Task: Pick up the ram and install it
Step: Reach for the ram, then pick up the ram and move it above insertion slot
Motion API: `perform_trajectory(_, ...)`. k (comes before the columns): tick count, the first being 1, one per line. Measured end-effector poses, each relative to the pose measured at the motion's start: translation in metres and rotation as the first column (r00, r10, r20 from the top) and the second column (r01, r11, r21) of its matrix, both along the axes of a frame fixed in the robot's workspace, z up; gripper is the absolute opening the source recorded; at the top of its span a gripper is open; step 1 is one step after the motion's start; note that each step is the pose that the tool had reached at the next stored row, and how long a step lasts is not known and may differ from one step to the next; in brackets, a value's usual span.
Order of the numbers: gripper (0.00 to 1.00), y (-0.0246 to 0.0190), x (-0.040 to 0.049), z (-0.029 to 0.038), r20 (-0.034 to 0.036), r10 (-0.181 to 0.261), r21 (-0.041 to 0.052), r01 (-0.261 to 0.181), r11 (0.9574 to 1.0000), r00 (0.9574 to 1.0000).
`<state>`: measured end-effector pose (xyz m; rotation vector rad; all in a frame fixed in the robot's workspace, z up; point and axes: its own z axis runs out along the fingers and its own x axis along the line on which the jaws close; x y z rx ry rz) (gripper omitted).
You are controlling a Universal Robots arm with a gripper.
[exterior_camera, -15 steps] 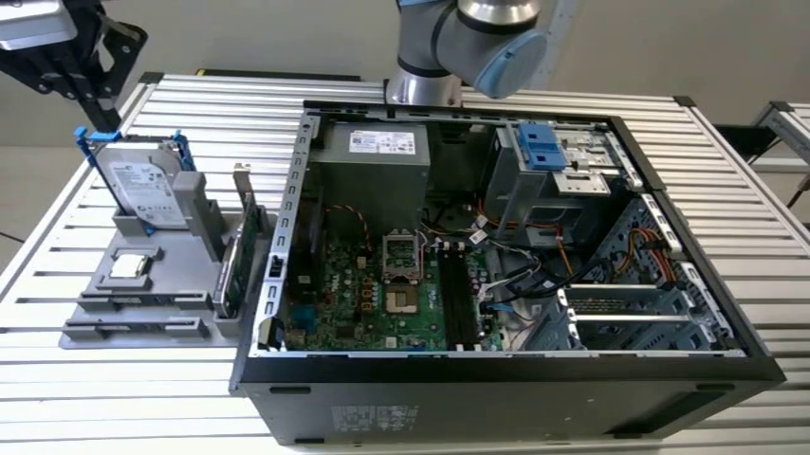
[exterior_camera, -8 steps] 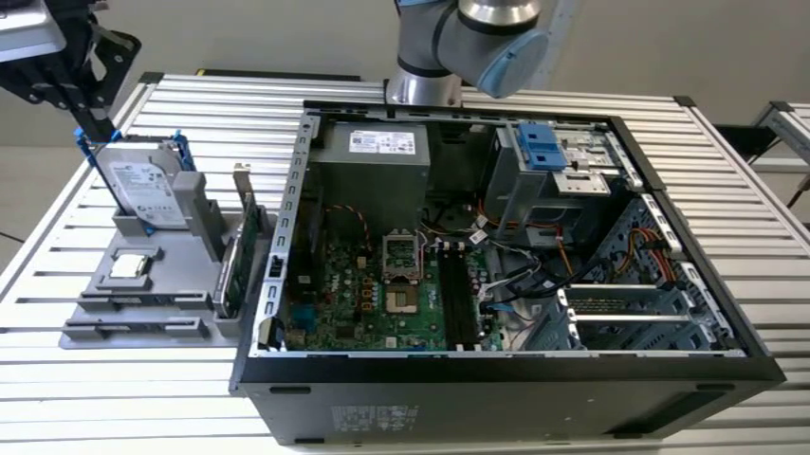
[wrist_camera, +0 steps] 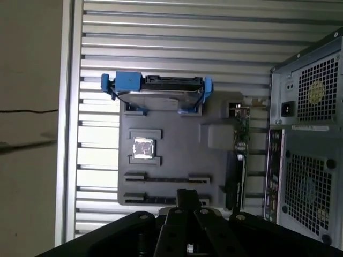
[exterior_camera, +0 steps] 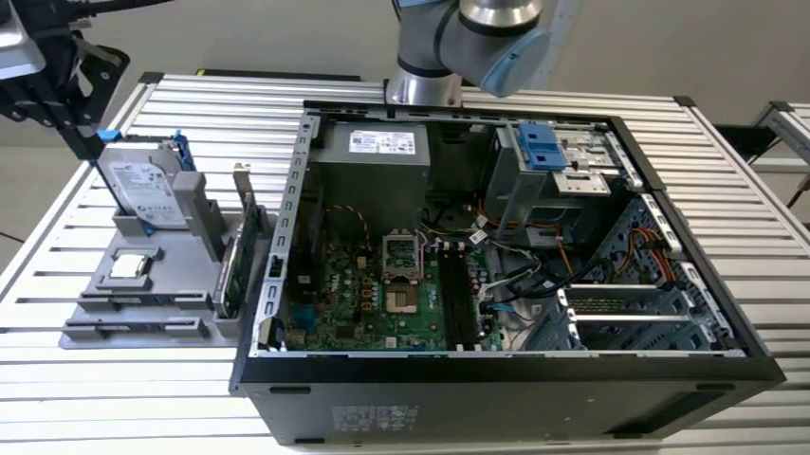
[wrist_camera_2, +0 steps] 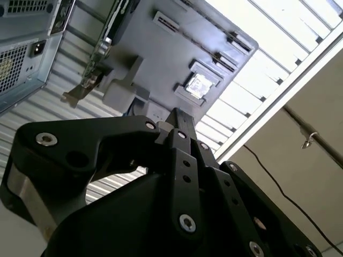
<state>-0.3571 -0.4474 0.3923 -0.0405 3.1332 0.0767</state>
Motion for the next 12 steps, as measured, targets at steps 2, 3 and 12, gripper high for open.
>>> perform_trajectory(2,0.0,-0.0073,0.0,0.0,-0.0002,0.0,0.0,0.0,1.0,1.0)
perform_trajectory(3,0.0,-0.0109,-0.0001,0.0,-0.0002,0.0,0.0,0.0,1.0,1.0)
perform_trajectory(12,0.0,-0.0426,-0.0002,0.0,-0.001,0.0,0.0,0.0,1.0,1.0)
